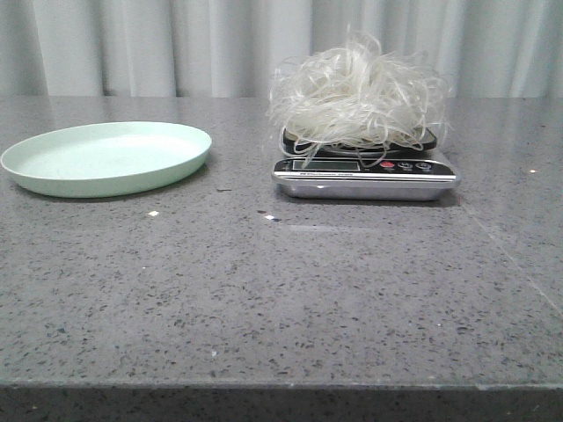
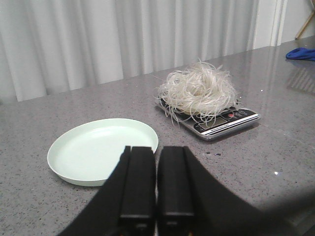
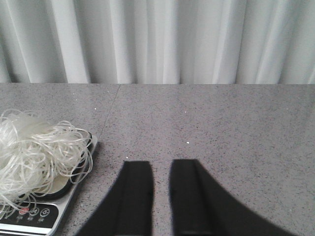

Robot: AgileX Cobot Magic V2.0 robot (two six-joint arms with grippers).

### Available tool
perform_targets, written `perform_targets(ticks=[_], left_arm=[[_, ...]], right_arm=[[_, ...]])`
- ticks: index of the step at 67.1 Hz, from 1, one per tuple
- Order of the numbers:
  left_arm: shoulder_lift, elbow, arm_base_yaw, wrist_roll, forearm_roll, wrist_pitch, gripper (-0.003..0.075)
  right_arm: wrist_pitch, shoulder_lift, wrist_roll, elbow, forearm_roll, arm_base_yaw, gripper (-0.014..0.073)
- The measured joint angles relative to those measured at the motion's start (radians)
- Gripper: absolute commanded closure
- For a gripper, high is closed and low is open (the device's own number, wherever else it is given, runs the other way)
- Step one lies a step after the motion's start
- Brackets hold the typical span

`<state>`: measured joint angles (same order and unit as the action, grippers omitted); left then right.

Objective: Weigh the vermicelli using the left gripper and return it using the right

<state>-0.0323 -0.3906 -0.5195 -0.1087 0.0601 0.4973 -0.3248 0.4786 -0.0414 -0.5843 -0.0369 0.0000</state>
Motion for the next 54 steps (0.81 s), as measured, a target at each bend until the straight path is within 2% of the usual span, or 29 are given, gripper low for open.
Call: perform_targets(ticks=[4,8,15,23,43,54], left_arm=[[0.0,0.0,0.0,0.0,0.0,0.0,0.0592],[0.0,0.0,0.0,0.0,0.0,0.0,0.0592],[0.0,0.0,0.0,0.0,0.0,0.0,0.0592],[0.0,0.0,0.0,0.0,0.0,0.0,0.0592],[0.0,0.004,0.0,0.0,0.0,0.0,0.0592],[0.0,0.006,0.0,0.0,0.0,0.0,0.0592]], right_arm=[[-0.002,0.01,0.0,-0.01,0.0,0.0,0.002],[-0.004,0.023,-0.001,-0.024,0.0,0.002,-0.0023],[-0.013,0.061,-0.001,-0.062,0.0,0.025,-0.0015],[-0.053,0.157,-0.001,-0.146,0.0,0.098,-0.0015],[-0.106,0.53,-0.001,-0.443,0.0,0.367,-0.0015],[-0.133,0.732,-0.001,-0.598,0.0,0.433,-0.0015]])
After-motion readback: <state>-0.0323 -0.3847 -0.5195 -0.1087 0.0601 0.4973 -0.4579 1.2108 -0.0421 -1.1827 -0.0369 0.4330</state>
